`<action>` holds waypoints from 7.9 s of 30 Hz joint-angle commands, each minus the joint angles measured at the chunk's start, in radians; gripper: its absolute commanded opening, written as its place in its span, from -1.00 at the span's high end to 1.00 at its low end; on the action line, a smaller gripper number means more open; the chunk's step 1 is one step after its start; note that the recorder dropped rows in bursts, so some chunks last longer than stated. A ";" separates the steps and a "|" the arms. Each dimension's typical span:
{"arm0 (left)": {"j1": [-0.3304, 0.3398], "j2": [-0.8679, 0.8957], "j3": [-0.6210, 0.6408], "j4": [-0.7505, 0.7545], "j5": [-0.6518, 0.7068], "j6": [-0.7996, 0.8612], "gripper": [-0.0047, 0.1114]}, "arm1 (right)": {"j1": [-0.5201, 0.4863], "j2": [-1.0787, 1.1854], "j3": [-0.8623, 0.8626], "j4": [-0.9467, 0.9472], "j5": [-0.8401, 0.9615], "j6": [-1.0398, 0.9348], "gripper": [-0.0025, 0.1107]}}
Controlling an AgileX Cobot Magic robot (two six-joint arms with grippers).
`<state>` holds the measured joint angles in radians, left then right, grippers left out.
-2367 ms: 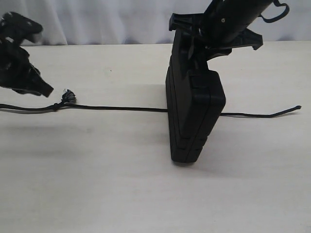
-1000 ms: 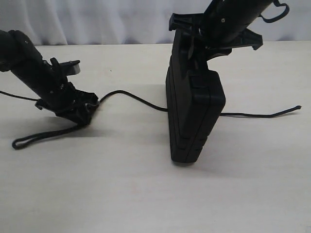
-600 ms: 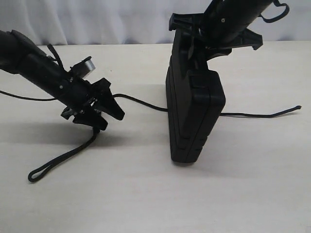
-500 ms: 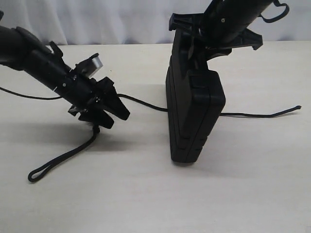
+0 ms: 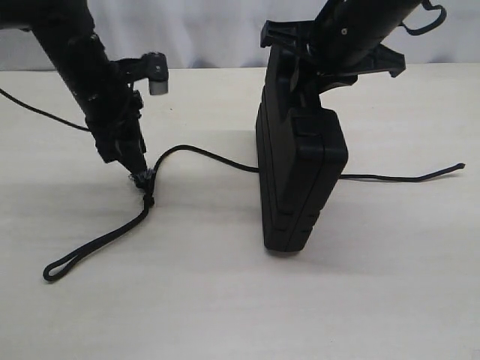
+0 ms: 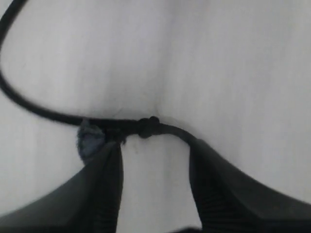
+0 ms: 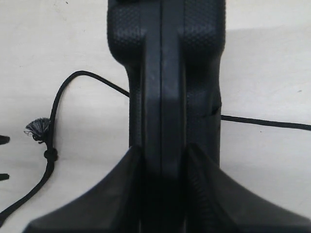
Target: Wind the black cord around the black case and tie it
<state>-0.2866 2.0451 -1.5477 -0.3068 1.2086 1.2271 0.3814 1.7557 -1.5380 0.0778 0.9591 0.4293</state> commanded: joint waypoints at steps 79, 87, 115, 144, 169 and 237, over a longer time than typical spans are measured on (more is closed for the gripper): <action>0.050 -0.127 0.146 -0.662 -0.502 0.216 0.92 | -0.006 0.007 -0.001 0.019 -0.016 0.004 0.88; 0.050 -0.139 0.146 -0.674 -0.494 0.238 0.92 | -0.006 0.007 -0.001 0.019 -0.016 0.004 0.88; -0.095 -0.139 0.150 -0.496 -0.914 0.153 0.92 | -0.006 0.007 -0.001 0.019 -0.016 0.004 0.88; -0.145 -0.139 0.150 -0.524 -0.776 0.172 0.92 | -0.006 0.007 -0.001 0.019 -0.019 0.004 0.88; -0.261 -0.139 0.150 -0.753 -0.713 0.539 0.92 | -0.006 0.009 -0.001 0.045 -0.045 -0.003 0.88; -0.298 -0.158 0.148 -0.640 -0.667 0.576 0.92 | -0.006 0.011 -0.008 0.348 -0.065 -0.486 0.88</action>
<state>-0.5739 1.8910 -1.3901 -0.9209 0.5561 1.8050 0.3610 1.7733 -1.5361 0.2323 0.9116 0.0739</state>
